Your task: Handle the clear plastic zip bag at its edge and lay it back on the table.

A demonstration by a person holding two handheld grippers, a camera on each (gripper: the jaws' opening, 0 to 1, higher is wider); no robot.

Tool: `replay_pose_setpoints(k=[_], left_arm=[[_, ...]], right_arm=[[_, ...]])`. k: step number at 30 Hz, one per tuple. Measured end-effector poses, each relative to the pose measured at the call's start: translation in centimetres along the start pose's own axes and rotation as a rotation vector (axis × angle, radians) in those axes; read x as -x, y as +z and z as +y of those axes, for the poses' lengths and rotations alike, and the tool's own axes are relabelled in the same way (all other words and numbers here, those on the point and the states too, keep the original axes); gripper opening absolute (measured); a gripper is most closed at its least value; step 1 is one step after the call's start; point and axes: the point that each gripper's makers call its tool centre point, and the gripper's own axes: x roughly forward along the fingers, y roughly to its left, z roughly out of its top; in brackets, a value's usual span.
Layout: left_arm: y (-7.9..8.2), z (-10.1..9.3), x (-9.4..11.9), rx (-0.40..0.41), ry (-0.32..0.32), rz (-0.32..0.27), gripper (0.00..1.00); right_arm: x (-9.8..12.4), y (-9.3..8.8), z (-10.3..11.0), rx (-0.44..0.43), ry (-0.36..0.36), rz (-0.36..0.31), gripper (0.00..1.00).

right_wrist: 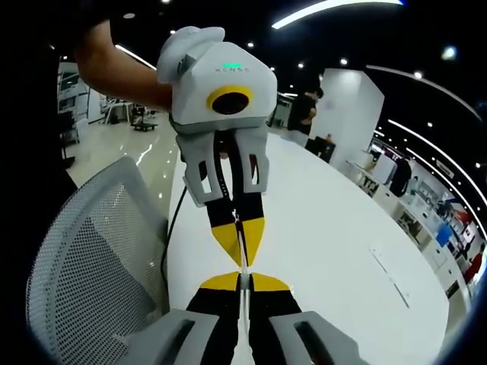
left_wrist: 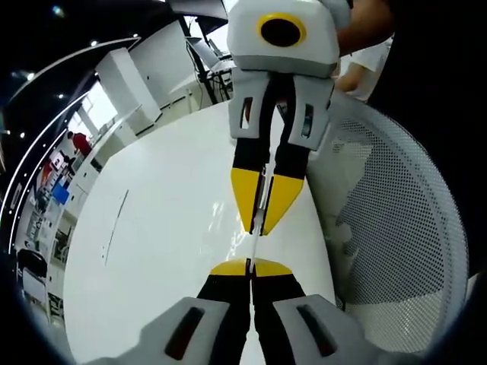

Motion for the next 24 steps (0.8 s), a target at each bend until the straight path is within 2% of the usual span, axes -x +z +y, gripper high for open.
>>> replay_pose_setpoints(k=[24], left_arm=[[0.25, 0.17, 0.13, 0.019, -0.005, -0.007, 0.0]], right_arm=[[0.2, -0.01, -0.18, -0.021, -0.008, -0.002, 0.0]])
